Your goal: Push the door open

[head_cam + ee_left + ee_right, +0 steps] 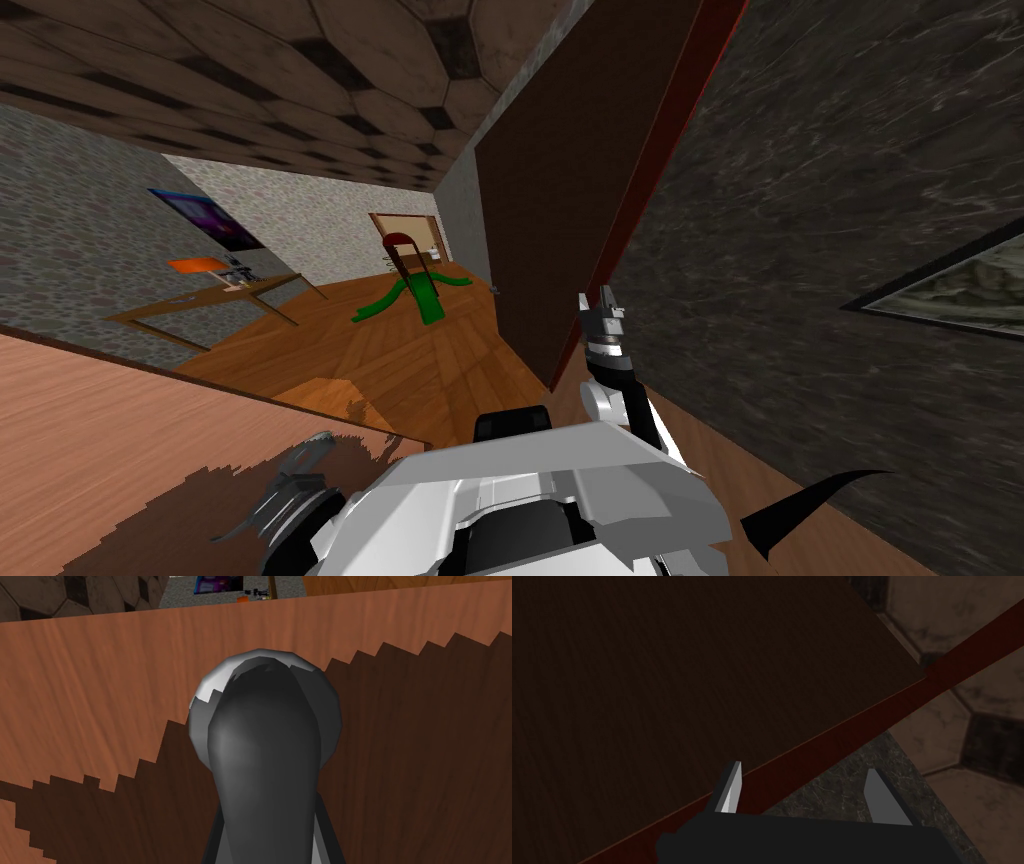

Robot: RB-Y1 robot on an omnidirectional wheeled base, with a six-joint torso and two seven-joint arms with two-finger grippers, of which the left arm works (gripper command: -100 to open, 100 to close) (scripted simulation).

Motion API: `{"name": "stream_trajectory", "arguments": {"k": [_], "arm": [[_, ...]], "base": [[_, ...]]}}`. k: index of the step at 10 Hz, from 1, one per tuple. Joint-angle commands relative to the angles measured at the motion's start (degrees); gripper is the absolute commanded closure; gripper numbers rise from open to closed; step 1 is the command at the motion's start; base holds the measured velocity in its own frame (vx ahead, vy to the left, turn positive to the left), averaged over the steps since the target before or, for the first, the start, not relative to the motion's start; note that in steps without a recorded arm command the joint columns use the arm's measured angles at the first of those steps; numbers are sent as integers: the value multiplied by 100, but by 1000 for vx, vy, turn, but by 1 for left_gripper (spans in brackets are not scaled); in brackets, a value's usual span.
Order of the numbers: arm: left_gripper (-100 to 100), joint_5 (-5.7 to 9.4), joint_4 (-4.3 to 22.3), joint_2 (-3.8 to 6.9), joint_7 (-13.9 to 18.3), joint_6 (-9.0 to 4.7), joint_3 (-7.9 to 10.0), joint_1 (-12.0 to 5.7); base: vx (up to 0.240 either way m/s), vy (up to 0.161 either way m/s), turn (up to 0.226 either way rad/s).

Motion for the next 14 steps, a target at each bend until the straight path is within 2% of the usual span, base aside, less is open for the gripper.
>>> {"name": "stream_trajectory", "arguments": {"k": [1, 6, 11, 13, 14], "arm": [[100, 57, 13, -5, -34, -6, 109, 17], [100, 200, 46, -19, -121, -22, 385, 61], [100, 418, 95, -39, -252, -47, 804, 128], [100, 418, 95, -39, -252, -47, 804, 128], [100, 494, 112, -46, -298, -55, 951, 152]], "base": [[104, 107, 38], [133, 152, 18], [156, 159, 37], [81, 85, 16], [125, 107, 25]]}}
